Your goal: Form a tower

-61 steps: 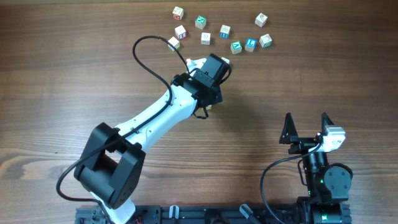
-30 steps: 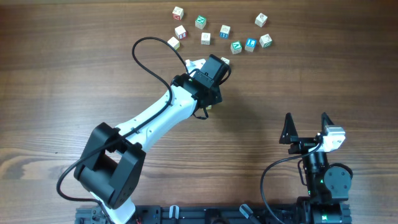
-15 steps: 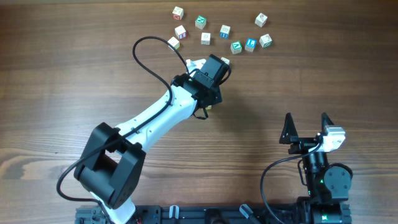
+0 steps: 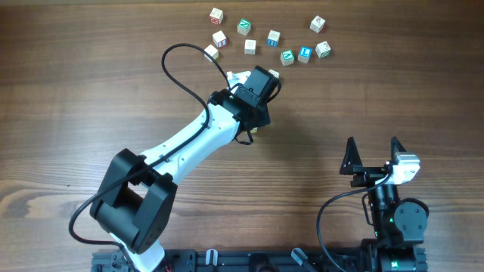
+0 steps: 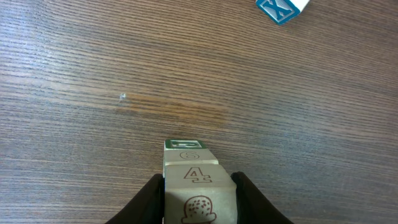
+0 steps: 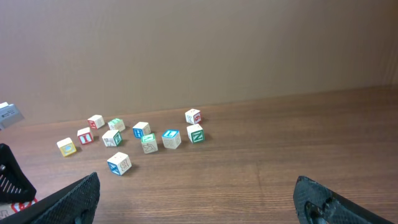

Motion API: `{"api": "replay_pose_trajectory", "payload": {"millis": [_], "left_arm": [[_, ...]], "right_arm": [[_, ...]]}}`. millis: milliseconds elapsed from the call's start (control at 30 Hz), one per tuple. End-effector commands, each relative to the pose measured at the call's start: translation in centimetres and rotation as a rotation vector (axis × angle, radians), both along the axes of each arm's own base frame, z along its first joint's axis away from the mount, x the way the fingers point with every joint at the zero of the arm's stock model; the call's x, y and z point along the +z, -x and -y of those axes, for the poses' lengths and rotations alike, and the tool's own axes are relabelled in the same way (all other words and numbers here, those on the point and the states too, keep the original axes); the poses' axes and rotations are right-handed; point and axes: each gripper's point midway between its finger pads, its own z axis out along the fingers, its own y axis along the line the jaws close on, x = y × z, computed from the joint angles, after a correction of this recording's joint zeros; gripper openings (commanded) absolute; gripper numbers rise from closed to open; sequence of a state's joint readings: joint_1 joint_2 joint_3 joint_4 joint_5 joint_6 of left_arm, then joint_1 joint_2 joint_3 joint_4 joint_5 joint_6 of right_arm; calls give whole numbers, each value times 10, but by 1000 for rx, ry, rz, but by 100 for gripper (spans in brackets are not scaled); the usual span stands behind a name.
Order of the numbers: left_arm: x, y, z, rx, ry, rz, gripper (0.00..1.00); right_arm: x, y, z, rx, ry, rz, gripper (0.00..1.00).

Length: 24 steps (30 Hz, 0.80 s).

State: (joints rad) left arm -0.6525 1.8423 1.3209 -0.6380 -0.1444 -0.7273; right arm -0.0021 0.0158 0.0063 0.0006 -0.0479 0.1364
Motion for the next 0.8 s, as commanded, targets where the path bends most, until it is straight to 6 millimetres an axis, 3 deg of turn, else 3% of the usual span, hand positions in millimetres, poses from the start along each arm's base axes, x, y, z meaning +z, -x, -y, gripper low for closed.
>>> {"api": "replay_pose_trajectory", "payload": {"millis": [0, 300, 533, 767], "left_arm": [[-7, 3, -3, -9, -25, -6, 31], [-7, 3, -3, -10, -22, -8, 37], [-7, 3, -3, -11, -22, -8, 24], [-7, 3, -3, -11, -23, -8, 24]], "right_arm": [[1, 0, -2, 7, 4, 7, 100], [1, 0, -2, 7, 4, 7, 100], [1, 0, -2, 7, 4, 7, 100], [1, 0, -2, 7, 4, 7, 100]]}}
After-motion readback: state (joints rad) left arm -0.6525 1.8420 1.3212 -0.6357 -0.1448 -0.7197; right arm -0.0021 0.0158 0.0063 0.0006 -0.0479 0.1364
